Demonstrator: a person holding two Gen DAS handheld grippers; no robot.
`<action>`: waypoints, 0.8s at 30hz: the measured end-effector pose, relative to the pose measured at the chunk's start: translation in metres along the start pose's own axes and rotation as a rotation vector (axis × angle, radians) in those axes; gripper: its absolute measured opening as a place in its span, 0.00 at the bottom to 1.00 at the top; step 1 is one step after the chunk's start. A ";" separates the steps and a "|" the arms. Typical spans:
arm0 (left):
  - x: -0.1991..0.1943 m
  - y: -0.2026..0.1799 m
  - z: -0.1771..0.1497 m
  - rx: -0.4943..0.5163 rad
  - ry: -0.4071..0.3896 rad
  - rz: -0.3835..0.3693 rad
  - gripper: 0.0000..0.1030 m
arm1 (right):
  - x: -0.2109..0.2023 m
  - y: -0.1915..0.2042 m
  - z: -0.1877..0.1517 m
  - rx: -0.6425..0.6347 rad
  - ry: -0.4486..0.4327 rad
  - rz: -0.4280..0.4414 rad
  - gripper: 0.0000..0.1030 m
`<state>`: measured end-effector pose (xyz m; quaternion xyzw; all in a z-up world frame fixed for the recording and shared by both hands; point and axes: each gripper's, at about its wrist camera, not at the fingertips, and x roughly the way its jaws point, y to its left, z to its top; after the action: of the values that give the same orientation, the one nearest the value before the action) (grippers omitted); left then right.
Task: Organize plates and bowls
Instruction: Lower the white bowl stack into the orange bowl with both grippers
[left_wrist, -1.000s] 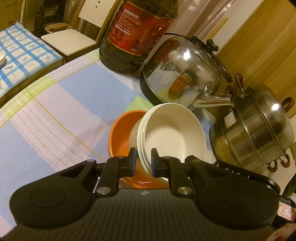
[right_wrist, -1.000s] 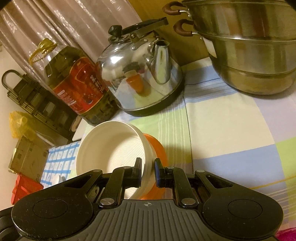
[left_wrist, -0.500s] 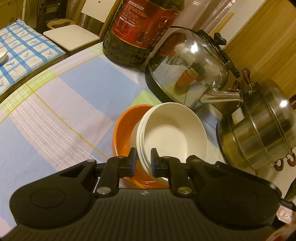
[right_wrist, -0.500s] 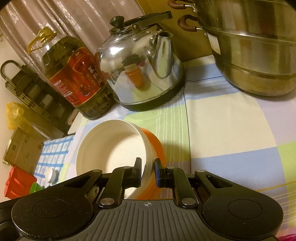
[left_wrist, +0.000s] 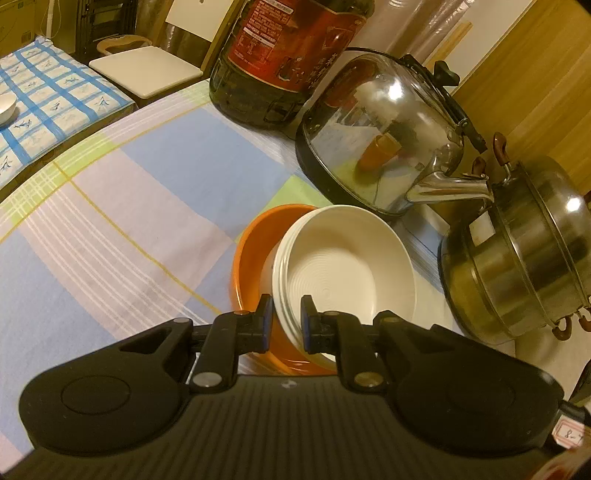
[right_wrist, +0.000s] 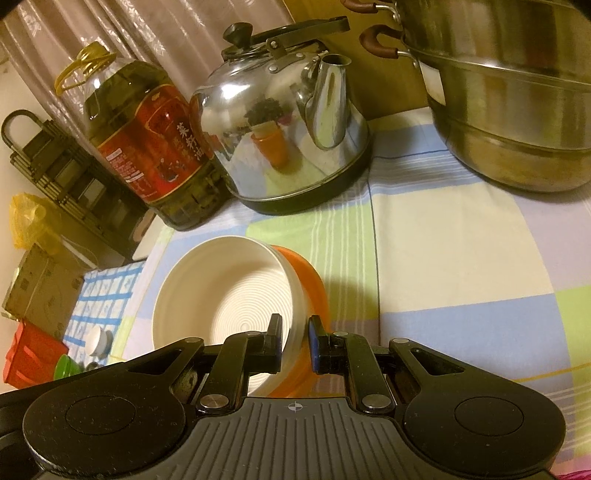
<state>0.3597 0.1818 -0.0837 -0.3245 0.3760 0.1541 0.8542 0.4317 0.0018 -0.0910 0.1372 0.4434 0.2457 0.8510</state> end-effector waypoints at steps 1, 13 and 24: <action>0.000 0.000 0.000 -0.001 -0.001 0.000 0.13 | 0.000 0.000 0.000 -0.001 0.001 0.000 0.14; 0.002 0.005 0.001 -0.009 -0.001 0.007 0.14 | 0.002 0.001 -0.002 -0.008 0.000 0.003 0.14; -0.002 0.007 0.003 -0.022 -0.037 0.009 0.19 | -0.007 -0.003 0.002 -0.003 -0.069 0.048 0.31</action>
<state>0.3566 0.1889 -0.0834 -0.3292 0.3598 0.1680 0.8567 0.4307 -0.0047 -0.0861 0.1548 0.4102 0.2620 0.8598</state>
